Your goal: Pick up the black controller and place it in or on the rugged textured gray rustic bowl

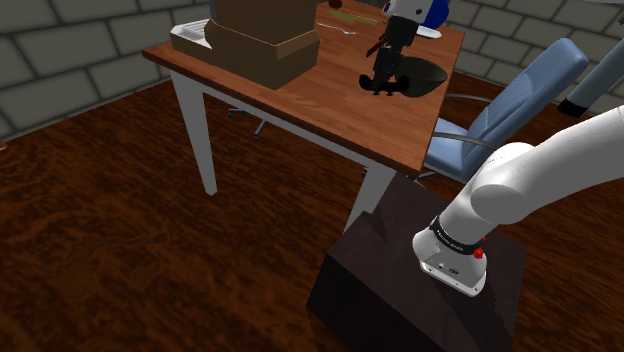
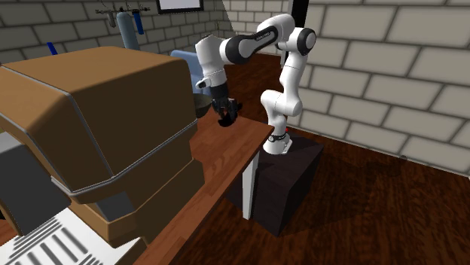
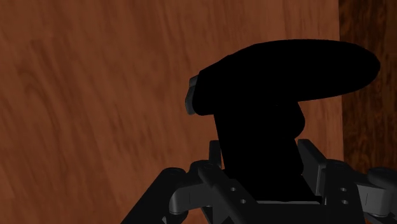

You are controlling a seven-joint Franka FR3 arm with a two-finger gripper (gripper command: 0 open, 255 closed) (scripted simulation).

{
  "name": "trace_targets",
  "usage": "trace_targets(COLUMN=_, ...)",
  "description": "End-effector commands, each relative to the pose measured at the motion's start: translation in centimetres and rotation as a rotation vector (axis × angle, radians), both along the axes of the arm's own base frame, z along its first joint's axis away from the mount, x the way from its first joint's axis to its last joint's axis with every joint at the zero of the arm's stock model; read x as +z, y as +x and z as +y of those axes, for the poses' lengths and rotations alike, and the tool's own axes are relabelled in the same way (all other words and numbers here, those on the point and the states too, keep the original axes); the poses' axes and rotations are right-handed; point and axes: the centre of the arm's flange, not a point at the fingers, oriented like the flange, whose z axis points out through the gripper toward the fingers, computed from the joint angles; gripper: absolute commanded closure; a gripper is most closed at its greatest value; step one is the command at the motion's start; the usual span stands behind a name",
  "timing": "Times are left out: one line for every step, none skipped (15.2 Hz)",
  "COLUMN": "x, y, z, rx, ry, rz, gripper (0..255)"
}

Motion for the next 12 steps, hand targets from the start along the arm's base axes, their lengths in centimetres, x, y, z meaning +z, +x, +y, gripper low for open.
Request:
trace_targets(x=1.2, y=0.0, z=-0.1, rx=0.000, ry=0.000, rz=0.000, gripper=255)
trace_targets(x=1.7, y=0.0, z=-0.1, rx=0.000, ry=0.000, rz=0.000, gripper=255)
trace_targets(x=2.2, y=0.0, z=-0.1, rx=0.000, ry=0.000, rz=0.000, gripper=255)
trace_targets(x=2.7, y=0.0, z=-0.1, rx=0.000, ry=0.000, rz=0.000, gripper=255)
trace_targets(x=3.3, y=0.0, z=-0.1, rx=0.000, ry=0.000, rz=0.000, gripper=255)
trace_targets(x=3.8, y=0.0, z=-0.1, rx=0.000, ry=0.000, rz=0.000, gripper=255)
trace_targets(x=4.3, y=0.0, z=-0.1, rx=0.000, ry=0.000, rz=0.000, gripper=255)
trace_targets(x=4.8, y=0.0, z=-0.1, rx=0.000, ry=0.000, rz=0.000, gripper=255)
trace_targets(x=5.4, y=0.0, z=-0.1, rx=0.000, ry=0.000, rz=0.000, gripper=255)
trace_targets(x=5.9, y=0.0, z=-0.1, rx=0.000, ry=0.000, rz=0.000, gripper=255)
trace_targets(x=6.4, y=0.0, z=-0.1, rx=0.000, ry=0.000, rz=0.000, gripper=255)
trace_targets(x=7.0, y=0.0, z=-0.1, rx=0.000, ry=0.000, rz=0.000, gripper=255)
